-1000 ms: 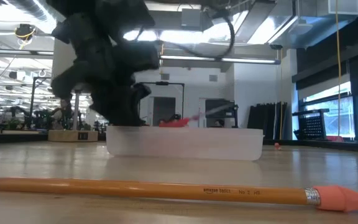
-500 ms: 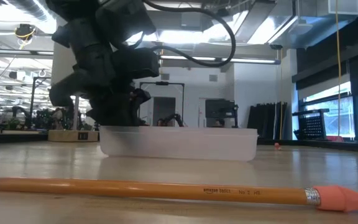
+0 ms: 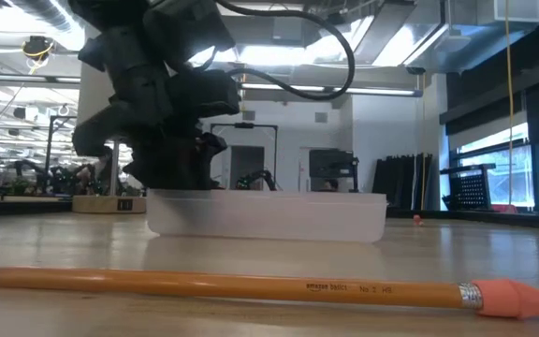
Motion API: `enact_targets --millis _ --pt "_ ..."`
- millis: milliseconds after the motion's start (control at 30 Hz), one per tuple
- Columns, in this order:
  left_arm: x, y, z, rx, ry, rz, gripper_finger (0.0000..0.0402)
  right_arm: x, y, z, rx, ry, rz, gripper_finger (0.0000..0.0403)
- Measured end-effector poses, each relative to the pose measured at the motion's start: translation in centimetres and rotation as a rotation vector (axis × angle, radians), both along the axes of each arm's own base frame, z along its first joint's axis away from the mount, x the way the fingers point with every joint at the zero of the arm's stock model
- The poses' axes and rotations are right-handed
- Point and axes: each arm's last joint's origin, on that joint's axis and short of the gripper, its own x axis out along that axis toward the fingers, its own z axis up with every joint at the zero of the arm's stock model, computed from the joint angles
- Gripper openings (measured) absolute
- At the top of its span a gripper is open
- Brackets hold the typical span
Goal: Pack school essentials
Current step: Put the bottom orange pencil into the orange supply box
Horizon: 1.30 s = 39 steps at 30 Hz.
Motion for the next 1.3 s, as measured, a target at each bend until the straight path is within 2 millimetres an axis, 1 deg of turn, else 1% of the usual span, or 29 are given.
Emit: enact_targets --millis 100,233,333,400,533,667,767,867,1067,1200,1300 --pt "0.1 0.0 1.1 -0.002 -0.015 0.0 0.0113 0.0 0.0 0.0 0.0 0.0 0.0 0.0123" --pt "0.6 -0.1 3.9 0.001 -0.011 0.004 0.0111 0.0 0.0 0.0 0.0 0.0 0.0 0.0123" --pt "0.8 -0.2 5.8 -0.008 0.023 0.028 0.0113 0.0 0.0 0.0 0.0 0.0 0.0 0.0123" --pt "0.8 -0.3 6.7 -0.03 0.054 0.076 0.0113 0.0 0.0 0.0 -0.001 0.001 0.003 0.0123" --pt "0.1 -0.7 7.7 -0.06 0.176 0.168 0.0111 -0.2 0.6 0.0 -0.027 0.013 0.06 0.0123" --pt "-1.6 -2.2 8.2 -0.052 0.288 0.182 0.011 -0.6 1.8 0.0 -0.028 0.013 0.097 0.0123" --pt "-3.0 -3.4 9.1 -0.059 0.298 0.191 0.011 -1.1 3.0 0.0 -0.028 0.012 0.135 0.0123" --pt "-4.5 -4.5 10.7 -0.089 0.259 0.214 0.011 -1.6 4.2 -0.5 -0.02 0.026 0.147 0.0123" --pt "-8.0 -6.2 14.2 -0.131 0.113 0.274 0.011 -1.8 6.3 -3.3 -0.023 0.098 0.13 0.0123" --pt "-10.0 -6.8 16.1 -0.146 -0.004 0.316 0.011 -1.7 7.4 -5.5 -0.031 0.143 0.142 0.0123" --pt "-11.0 -6.8 17.1 -0.159 -0.071 0.348 0.011 -1.4 7.7 -7.0 -0.031 0.169 0.144 0.0123"
